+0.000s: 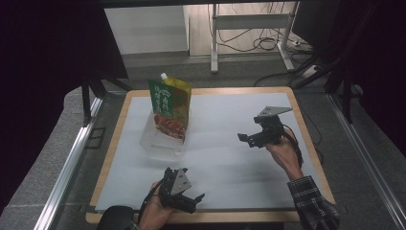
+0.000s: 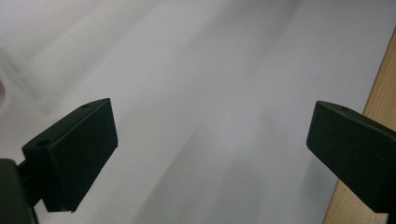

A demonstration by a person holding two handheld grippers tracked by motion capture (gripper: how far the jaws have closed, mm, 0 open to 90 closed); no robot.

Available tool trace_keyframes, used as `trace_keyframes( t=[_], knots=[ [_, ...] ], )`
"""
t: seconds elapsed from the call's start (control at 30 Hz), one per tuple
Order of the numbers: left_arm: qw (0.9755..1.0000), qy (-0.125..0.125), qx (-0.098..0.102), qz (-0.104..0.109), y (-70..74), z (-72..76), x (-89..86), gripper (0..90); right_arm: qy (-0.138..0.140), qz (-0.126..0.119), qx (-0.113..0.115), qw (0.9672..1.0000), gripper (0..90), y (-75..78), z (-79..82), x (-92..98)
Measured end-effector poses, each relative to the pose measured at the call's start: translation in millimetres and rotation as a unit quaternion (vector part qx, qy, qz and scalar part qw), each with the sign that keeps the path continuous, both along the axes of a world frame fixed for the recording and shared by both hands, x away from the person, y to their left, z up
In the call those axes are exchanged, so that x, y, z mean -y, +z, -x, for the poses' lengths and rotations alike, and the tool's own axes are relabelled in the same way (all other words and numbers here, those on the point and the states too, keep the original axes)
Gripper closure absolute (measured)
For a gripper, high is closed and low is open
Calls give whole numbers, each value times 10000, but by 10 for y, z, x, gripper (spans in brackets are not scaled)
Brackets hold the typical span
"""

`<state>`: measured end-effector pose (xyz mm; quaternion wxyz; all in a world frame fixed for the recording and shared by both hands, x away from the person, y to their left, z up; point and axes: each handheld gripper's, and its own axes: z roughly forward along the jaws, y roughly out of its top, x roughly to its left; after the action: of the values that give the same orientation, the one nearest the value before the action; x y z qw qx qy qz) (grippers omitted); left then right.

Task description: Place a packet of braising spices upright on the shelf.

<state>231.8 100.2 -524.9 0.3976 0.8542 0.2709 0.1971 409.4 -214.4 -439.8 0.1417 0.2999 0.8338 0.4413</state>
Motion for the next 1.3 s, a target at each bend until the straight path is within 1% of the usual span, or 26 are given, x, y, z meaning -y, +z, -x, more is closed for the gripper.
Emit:
trace_keyframes(
  t=[0.07, 0.1, 0.13, 0.23, 0.27, 0.3, 0.4, 0.47, 0.53, 0.57, 0.6, 0.7, 0.73, 0.77, 0.8, 0.87, 0.9, 0.93, 1.0, 1.03, 1.07, 1.1, 1.13, 1.17, 1.2, 1.3],
  knots=[
    [10000, 3, 5, -1, 1, 1, 0, 18, -36, 31, -51, 10000, 9, -17, 3, 35],
    [10000, 1, 8, 6, 2, 4, 0, 17, -111, 94, -112, 9998, 11, -37, 9, 70],
    [10000, 0, 10, 8, 3, 5, -1, 18, -126, 100, -123, 9998, 10, -44, 9, 84],
    [10000, 4, 9, 31, 2, 8, 2, 18, -333, 159, -125, 9992, 11, -68, 14, 156],
    [10000, 4, 9, 31, 2, 8, 2, 19, -333, 159, -125, 9992, 11, -68, 14, 156],
    [10000, 1, 8, 25, 2, 8, 2, 19, -407, 191, -125, 9989, 10, -75, 11, 183],
    [10000, -14, 15, 14, 2, 11, 7, 19, -685, 282, -107, 9972, 11, -98, 16, 275],
    [10000, -23, 17, 3, 2, 11, 8, 19, -775, 313, -103, 9965, 11, -105, 22, 313],
    [10000, -21, 17, -2, 1, 12, 10, 20, -863, 340, -167, 9955, 12, -115, 25, 360],
    [10000, -21, 16, -3, 1, 12, 10, 20, -951, 379, -287, 9943, 8, -131, 21, 408],
    [10000, -25, 18, -5, 1, 14, 11, 20, -1009, 407, -345, 9935, 9, -138, 19, 435],
    [10000, -22, 31, -14, 2, 15, 11, 20, -1067, 446, -351, 9927, 12, -158, 12, 488],
    [10000, -22, 29, -18, 4, 15, 9, 20, -1138, 516, -364, 9915, 12, -169, 8, 511],
    [10000, -21, 25, -15, 4, 14, 8, 20, -1231, 634, -390, 9896, 13, -180, 3, 543],
    [10000, -19, 25, -14, 4, 14, 8, 20, -1364, 778, -383, 9868, 22, -200, -1, 588],
    [10000, -16, 30, -17, 3, 14, 9, 20, -1550, 925, -451, 9825, 47, -223, -12, 648],
    [10000, -18, 31, -23, 2, 14, 10, 20, -1657, 945, -482, 9805, 62, -235, -18, 679],
    [10000, -18, 31, -23, 2, 14, 10, 20, -1657, 945, -482, 9805, 62, -235, -18, 679],
    [10000, -17, 33, -25, 1, 15, 11, 20, -1840, 1013, -531, 9762, 95, -255, -30, 750],
    [10000, -19, 38, -34, 2, 15, 11, 20, -2013, 1062, -578, 9720, 115, -274, -35, 818],
    [10000, -22, 36, -36, 2, 14, 10, 20, -2098, 1078, -587, 9700, 120, -285, -33, 845],
    [10000, -22, 36, -36, 2, 14, 10, 20, -2098, 1078, -587, 9700, 120, -285, -33, 845],
    [10000, -21, 37, -40, 2, 14, 9, 21, -2241, 1157, -627, 9656, 122, -318, -31, 894],
    [10000, -21, 37, -40, 2, 14, 9, 21, -2241, 1157, -627, 9656, 122, -318, -31, 894],
    [10000, -23, 42, -41, 2, 15, 10, 21, -2364, 1268, -718, 9607, 122, -370, -32, 934],
    [10000, -30, 45, -54, 1, 17, 13, 21, -2563, 1489, -809, 9516, 121, -455, -45, 1003]
  ],
)
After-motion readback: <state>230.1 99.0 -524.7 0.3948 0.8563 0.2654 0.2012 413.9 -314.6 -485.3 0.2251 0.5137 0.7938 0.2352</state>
